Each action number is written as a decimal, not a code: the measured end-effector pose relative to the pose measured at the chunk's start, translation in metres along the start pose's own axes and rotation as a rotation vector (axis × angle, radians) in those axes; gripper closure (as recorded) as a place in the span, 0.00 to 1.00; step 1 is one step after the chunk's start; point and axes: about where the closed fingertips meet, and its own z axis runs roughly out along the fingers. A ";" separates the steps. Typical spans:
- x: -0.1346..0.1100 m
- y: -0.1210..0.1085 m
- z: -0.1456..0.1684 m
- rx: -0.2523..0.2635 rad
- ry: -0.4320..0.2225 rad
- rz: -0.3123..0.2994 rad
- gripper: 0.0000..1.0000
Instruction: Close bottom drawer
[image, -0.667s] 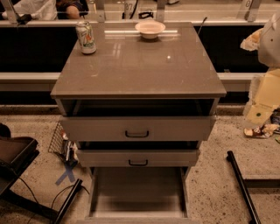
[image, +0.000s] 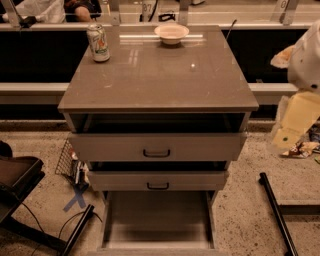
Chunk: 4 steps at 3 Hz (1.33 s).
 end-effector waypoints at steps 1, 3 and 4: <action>0.032 0.023 0.074 -0.027 -0.071 0.103 0.00; 0.058 0.071 0.212 -0.004 -0.059 0.125 0.00; 0.056 0.086 0.254 0.028 -0.022 0.118 0.00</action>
Offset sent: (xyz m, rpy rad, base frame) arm -0.0026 -0.0213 -0.2410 0.2002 -0.0315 -0.1331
